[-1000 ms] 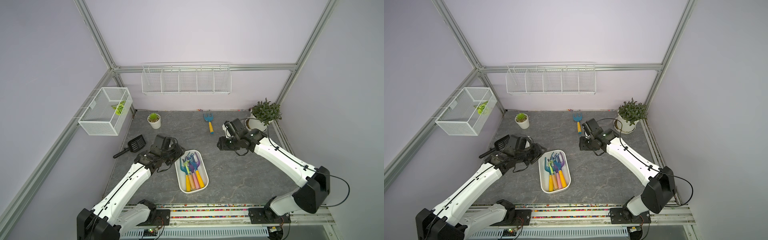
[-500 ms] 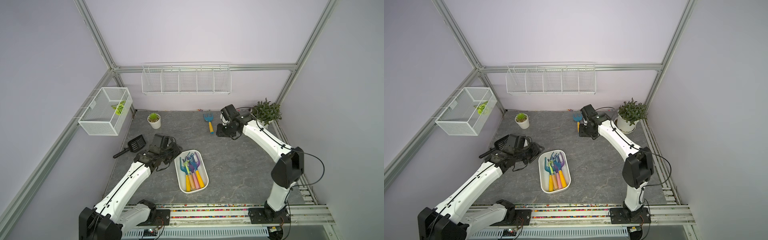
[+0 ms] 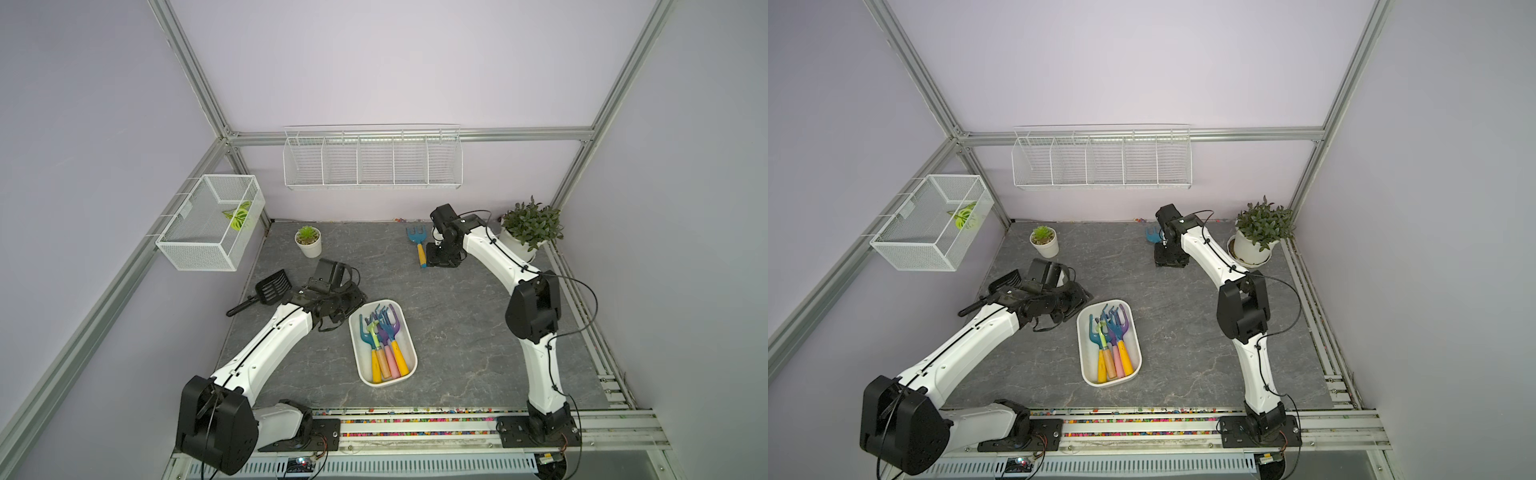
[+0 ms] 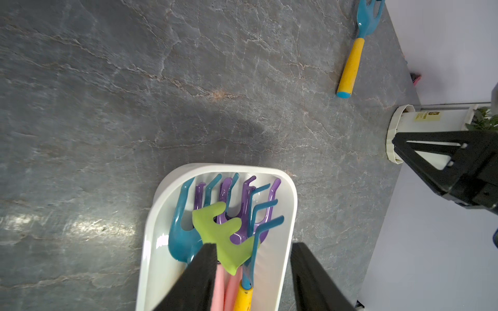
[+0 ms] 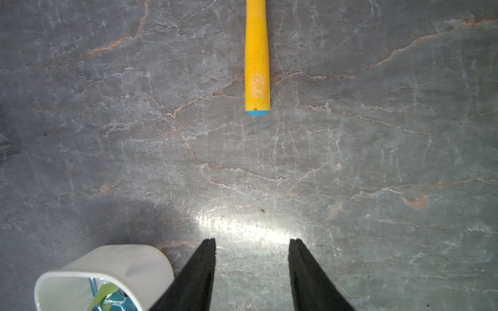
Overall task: Put the rake into the storage box
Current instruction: Pick up the rake at the center of the board.
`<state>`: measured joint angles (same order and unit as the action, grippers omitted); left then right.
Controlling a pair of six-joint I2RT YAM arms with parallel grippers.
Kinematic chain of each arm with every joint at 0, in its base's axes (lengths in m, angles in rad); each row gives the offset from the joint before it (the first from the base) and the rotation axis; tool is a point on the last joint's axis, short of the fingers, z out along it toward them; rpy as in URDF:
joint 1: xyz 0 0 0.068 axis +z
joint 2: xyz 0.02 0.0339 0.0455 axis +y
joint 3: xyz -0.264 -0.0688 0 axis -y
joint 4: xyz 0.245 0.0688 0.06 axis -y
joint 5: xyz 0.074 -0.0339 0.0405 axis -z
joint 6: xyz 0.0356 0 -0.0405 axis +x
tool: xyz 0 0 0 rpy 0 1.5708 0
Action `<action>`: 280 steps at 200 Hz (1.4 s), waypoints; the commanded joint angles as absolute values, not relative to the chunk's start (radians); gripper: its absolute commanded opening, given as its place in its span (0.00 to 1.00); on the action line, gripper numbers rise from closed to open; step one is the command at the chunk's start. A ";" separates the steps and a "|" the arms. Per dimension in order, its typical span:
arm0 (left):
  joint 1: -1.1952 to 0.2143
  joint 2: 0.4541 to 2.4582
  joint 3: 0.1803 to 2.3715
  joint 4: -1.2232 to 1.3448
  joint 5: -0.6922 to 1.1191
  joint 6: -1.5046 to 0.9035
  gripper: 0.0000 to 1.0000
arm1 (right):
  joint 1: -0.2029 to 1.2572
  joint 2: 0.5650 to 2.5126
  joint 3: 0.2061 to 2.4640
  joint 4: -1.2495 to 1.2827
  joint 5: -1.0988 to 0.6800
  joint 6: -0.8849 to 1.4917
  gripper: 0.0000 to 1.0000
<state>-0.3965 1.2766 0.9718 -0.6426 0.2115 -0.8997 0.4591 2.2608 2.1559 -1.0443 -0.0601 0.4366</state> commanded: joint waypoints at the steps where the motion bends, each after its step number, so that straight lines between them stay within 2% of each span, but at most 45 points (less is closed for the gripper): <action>1: -0.368 1.289 0.996 -0.675 0.235 -0.861 0.50 | 0.453 2.334 2.239 -1.101 -0.059 0.412 0.49; 151: -0.262 1.367 1.026 -0.734 0.387 -0.750 0.47 | 0.450 2.624 2.554 -0.988 0.064 0.316 0.52; 213: -0.223 1.385 1.041 -0.742 0.412 -0.728 0.47 | 0.444 2.665 2.571 -0.930 0.071 0.326 0.52; 280: -0.216 1.406 1.060 -0.753 0.412 -0.721 0.46 | 0.433 2.695 2.580 -0.898 0.040 0.344 0.44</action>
